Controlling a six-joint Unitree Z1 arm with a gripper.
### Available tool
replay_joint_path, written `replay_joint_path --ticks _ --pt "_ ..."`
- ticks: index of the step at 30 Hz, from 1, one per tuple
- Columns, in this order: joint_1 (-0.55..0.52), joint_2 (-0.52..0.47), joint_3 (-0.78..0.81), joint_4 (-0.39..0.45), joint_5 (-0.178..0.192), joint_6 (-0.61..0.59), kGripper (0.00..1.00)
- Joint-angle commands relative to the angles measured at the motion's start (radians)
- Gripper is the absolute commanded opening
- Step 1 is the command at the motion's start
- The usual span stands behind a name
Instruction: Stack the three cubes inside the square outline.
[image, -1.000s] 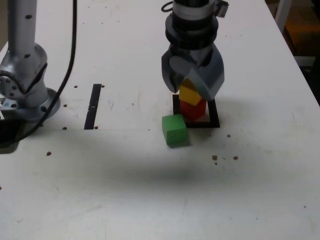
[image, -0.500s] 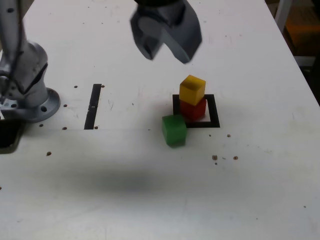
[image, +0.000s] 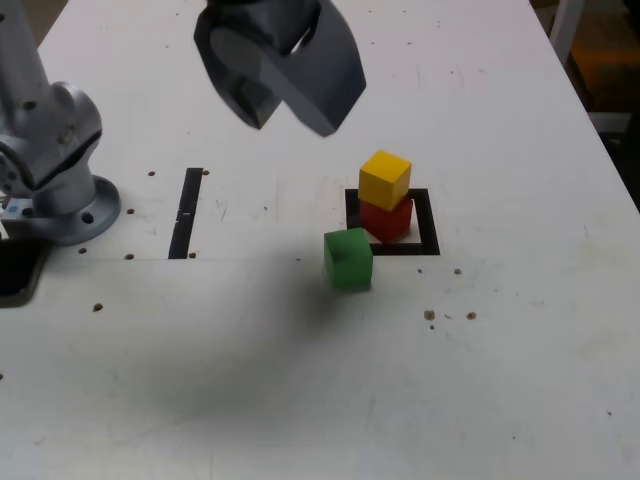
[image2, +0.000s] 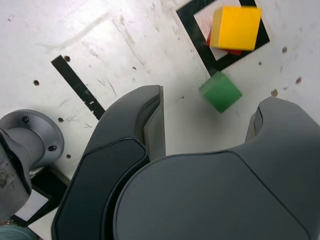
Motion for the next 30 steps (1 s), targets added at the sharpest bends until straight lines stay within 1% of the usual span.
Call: replay_joint_path --ticks 1,9,12,16,23,30 --pt "-0.019 0.013 0.011 -0.014 -0.011 -0.003 0.69" --pt "-0.067 0.080 0.094 -0.111 -0.050 -0.007 0.69" --pt "-0.071 0.121 0.118 -0.169 -0.053 -0.007 0.69" --pt "-0.071 0.158 0.118 -0.211 -0.053 -0.007 0.69" --pt "-0.072 0.210 0.107 -0.244 -0.067 -0.007 0.69" --pt "-0.070 0.263 0.100 -0.265 -0.097 -0.007 0.69"
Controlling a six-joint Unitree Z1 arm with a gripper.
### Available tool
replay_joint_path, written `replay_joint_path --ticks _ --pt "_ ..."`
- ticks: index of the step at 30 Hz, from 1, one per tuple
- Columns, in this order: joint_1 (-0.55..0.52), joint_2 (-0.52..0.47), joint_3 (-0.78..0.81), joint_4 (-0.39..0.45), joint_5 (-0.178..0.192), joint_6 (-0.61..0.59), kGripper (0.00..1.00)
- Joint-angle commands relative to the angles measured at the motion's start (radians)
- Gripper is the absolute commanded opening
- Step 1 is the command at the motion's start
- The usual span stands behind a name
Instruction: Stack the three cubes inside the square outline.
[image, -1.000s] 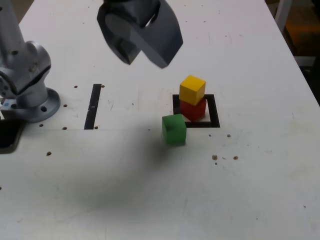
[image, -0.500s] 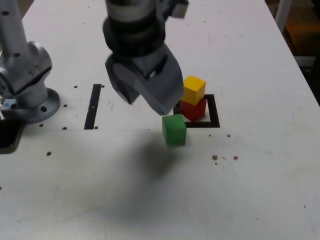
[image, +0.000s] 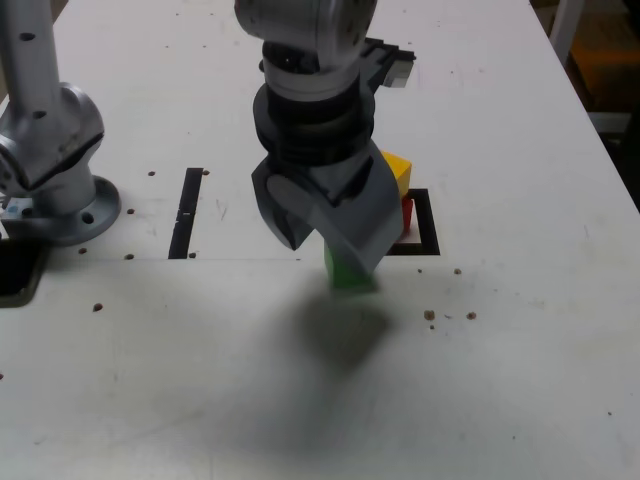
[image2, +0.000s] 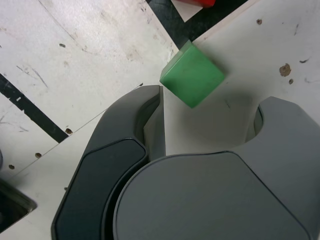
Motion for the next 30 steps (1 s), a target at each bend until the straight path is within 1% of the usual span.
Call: replay_joint_path --ticks 1,4,8,18,30 --pt "-0.001 0.021 -0.004 -0.006 -0.011 -0.001 0.69" --pt "0.000 0.039 -0.005 -0.015 -0.022 -0.001 0.69" --pt "0.004 0.052 0.004 -0.025 -0.030 -0.001 0.69" --pt "0.025 0.053 0.020 -0.017 -0.012 -0.001 0.69" --pt "0.026 0.080 0.022 -0.021 -0.017 -0.001 0.69"
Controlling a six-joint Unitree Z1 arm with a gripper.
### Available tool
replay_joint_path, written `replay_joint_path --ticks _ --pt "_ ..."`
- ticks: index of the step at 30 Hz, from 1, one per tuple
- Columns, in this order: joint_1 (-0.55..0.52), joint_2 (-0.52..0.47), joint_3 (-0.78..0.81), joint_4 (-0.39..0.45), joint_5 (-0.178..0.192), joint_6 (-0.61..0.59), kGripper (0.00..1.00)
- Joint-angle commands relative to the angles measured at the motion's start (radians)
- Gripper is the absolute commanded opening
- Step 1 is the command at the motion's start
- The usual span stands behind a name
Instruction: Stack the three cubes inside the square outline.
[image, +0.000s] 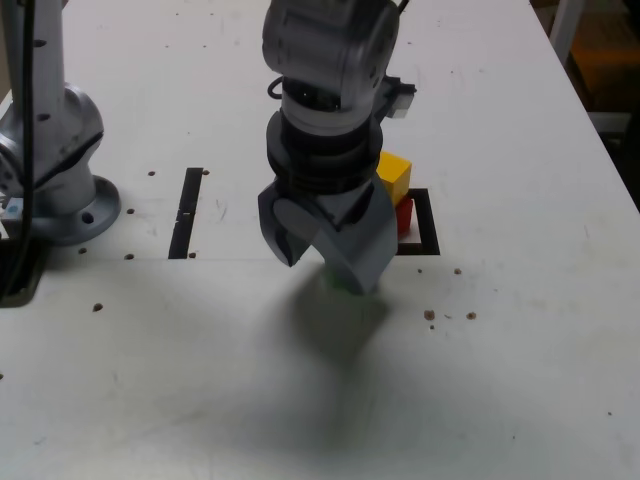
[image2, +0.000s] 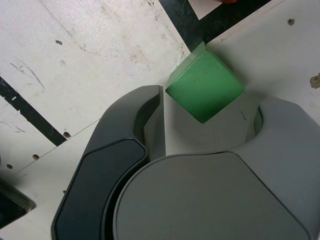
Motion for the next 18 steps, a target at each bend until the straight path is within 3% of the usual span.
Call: replay_joint_path --ticks 1,18 --pt "0.003 0.010 0.002 -0.002 -0.001 -0.001 0.69" --pt "0.022 0.065 0.000 -0.016 0.001 0.004 0.69"
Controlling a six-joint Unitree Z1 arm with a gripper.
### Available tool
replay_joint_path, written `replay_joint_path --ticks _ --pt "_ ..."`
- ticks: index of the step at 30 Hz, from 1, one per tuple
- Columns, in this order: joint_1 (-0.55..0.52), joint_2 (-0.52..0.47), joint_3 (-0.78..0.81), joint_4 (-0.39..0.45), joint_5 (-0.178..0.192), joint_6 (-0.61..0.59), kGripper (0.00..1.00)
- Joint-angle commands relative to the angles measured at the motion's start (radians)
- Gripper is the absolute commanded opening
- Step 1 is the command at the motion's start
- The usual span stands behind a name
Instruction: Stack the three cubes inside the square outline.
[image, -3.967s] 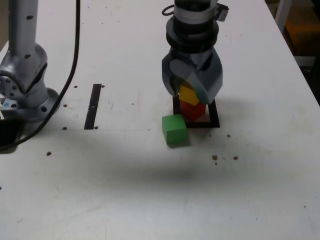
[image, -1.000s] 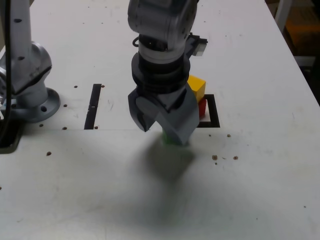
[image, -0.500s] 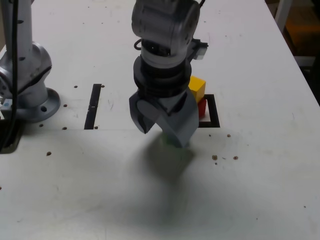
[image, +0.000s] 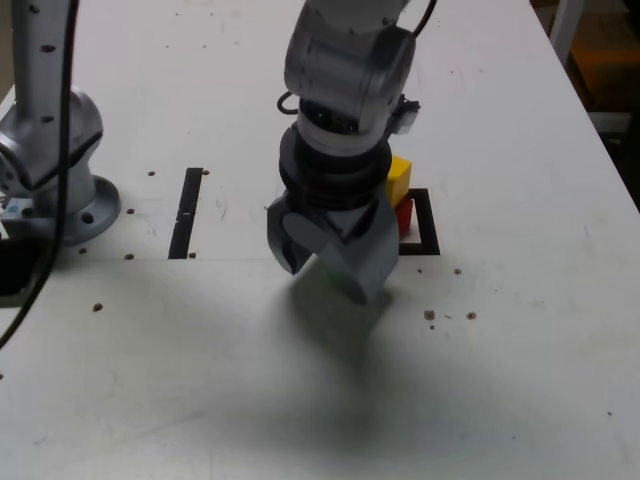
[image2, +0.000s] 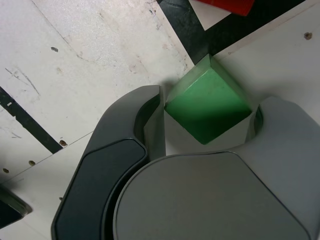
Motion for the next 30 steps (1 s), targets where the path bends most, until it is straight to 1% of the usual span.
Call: replay_joint_path --ticks 1,13,16,18,20,28,30 --pt "0.004 0.006 0.001 -0.003 0.001 0.002 0.69" --pt "0.012 0.045 0.005 -0.011 -0.008 0.007 0.69" --pt "0.012 0.048 0.008 -0.017 -0.014 0.007 0.67" --pt "0.012 0.048 0.013 -0.020 -0.021 0.007 0.63" --pt "0.012 0.047 0.019 -0.026 -0.037 0.005 0.53" --pt "0.012 0.046 0.035 -0.027 -0.082 0.001 0.27" --pt "0.012 0.046 0.039 -0.027 -0.087 0.000 0.24"
